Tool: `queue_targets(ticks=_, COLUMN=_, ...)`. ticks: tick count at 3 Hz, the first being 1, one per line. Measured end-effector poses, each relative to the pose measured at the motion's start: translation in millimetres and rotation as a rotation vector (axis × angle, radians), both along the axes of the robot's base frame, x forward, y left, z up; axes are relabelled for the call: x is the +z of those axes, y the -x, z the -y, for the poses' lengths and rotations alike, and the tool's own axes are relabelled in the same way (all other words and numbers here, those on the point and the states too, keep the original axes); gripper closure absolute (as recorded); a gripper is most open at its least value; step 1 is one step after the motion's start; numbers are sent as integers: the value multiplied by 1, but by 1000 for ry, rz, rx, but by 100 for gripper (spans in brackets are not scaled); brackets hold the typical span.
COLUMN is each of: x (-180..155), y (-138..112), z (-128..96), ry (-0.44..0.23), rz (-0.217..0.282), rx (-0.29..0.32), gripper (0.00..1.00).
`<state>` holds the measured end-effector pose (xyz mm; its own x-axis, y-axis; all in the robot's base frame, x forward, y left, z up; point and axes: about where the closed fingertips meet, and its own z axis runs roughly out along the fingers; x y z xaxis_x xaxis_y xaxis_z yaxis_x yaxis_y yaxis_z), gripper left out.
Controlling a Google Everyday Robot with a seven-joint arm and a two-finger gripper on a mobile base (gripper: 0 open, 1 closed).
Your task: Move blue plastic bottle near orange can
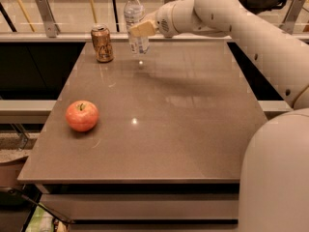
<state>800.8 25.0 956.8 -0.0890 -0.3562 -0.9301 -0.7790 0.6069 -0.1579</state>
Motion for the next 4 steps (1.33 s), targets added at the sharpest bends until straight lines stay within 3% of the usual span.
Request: queue_targets(ticks=4, x=-39, y=-8, z=-24, ry=-32, rz=-23, rx=35, gripper=100)
